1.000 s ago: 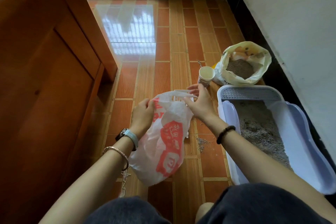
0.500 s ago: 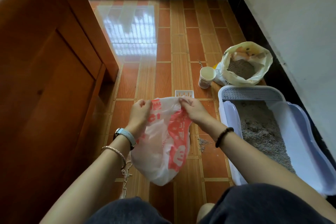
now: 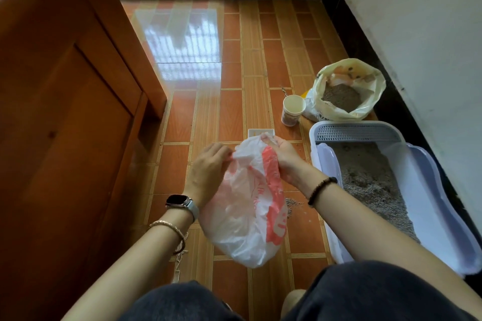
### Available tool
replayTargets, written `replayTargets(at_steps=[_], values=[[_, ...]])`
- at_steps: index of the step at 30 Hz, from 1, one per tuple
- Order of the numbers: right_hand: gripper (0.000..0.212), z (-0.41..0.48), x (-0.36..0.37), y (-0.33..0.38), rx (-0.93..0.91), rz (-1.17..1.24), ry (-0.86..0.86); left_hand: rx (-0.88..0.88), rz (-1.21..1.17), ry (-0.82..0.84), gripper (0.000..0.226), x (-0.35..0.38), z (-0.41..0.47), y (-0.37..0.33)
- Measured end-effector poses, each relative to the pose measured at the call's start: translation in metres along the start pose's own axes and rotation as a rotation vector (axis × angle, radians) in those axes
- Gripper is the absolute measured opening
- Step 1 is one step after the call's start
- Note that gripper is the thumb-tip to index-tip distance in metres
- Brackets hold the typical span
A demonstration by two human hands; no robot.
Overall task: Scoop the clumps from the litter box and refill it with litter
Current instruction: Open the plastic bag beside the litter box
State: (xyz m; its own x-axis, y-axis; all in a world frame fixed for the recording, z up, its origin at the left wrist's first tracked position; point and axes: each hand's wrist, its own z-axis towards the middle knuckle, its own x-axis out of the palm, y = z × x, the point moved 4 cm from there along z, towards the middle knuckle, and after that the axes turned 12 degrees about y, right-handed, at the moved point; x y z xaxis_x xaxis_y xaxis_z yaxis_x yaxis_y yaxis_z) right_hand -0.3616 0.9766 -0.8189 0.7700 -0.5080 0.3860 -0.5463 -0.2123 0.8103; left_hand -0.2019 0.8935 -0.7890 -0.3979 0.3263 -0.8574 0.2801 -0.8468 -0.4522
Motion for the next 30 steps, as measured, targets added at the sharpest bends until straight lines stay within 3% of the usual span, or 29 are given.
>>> replayTargets(at_steps=[3,5,7,9,11,13,15,17,22,26,30], values=[[0.025,-0.004,-0.004,0.006,-0.050,-0.150,-0.020,-0.223,-0.118,-0.079,0.013,-0.009,-0.001,0.012],[0.024,-0.006,-0.010,0.011,-0.050,-0.320,-0.093,-0.327,-0.130,-0.107,0.015,-0.013,-0.002,0.022],[0.026,-0.008,-0.016,0.016,-0.101,-0.610,-0.219,-0.407,-0.116,-0.095,0.019,-0.013,-0.002,0.028],[0.026,-0.013,-0.013,0.026,-0.273,-0.890,-0.331,-0.481,-0.119,-0.106,0.022,-0.013,-0.004,0.031],[0.035,-0.021,0.006,0.032,-0.401,-1.011,-0.266,-0.536,-0.139,-0.116,0.024,-0.011,-0.004,0.031],[0.049,-0.022,0.025,0.024,-0.360,-1.081,-0.097,-0.563,-0.176,-0.108,0.027,-0.010,-0.003,0.029],[0.045,-0.017,0.031,0.010,-0.294,-1.185,-0.023,-0.571,-0.193,-0.089,0.028,-0.008,-0.002,0.026],[0.029,-0.012,0.024,0.005,-0.285,-1.186,-0.078,-0.583,-0.170,-0.072,0.029,-0.010,-0.003,0.027],[0.033,-0.009,-0.020,0.009,-0.052,-0.694,-0.220,-0.727,-0.045,-0.039,0.028,-0.021,-0.018,0.054],[0.024,-0.011,-0.025,0.008,0.036,-0.801,-0.179,-0.787,-0.048,0.039,0.030,-0.016,-0.028,0.058],[0.024,-0.013,-0.010,0.003,-0.009,-0.991,-0.054,-0.781,-0.114,0.062,0.035,-0.003,-0.026,0.055]])
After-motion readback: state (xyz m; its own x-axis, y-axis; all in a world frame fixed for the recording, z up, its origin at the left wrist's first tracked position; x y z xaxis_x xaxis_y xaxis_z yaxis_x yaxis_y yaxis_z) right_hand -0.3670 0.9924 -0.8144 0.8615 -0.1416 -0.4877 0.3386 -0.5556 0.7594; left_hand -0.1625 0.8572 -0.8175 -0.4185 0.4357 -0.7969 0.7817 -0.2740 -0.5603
